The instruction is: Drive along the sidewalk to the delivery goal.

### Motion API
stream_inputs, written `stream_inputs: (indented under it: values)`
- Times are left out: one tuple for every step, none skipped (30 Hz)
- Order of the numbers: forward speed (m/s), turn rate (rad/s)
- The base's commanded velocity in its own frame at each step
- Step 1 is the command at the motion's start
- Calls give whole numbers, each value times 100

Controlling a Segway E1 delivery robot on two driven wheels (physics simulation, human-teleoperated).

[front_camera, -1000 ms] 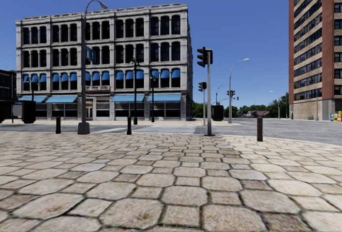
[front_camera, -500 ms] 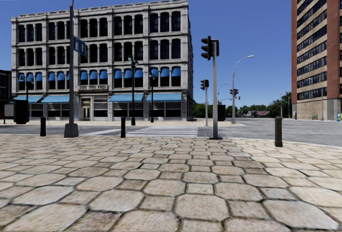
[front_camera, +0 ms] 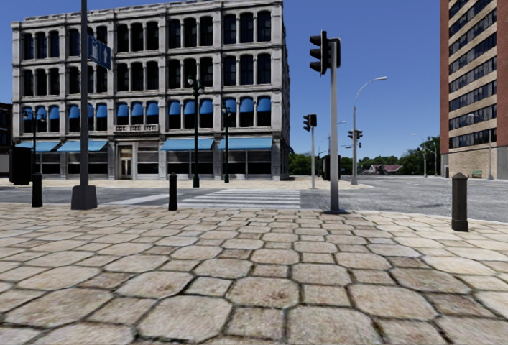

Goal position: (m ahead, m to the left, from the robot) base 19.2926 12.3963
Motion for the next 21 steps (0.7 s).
stream_inputs:
  values:
    - [200, 0]
    - [200, 0]
    - [200, 0]
    - [200, 0]
    - [200, 0]
    - [200, 0]
    - [200, 0]
    - [200, 0]
    - [200, 0]
    - [200, 0]
    - [200, 0]
    - [200, 0]
    - [200, 0]
    - [200, 0]
    - [200, 0]
    - [200, 0]
    - [200, 0]
    - [200, 0]
    - [200, 0]
    - [200, 0]
    - [200, 0]
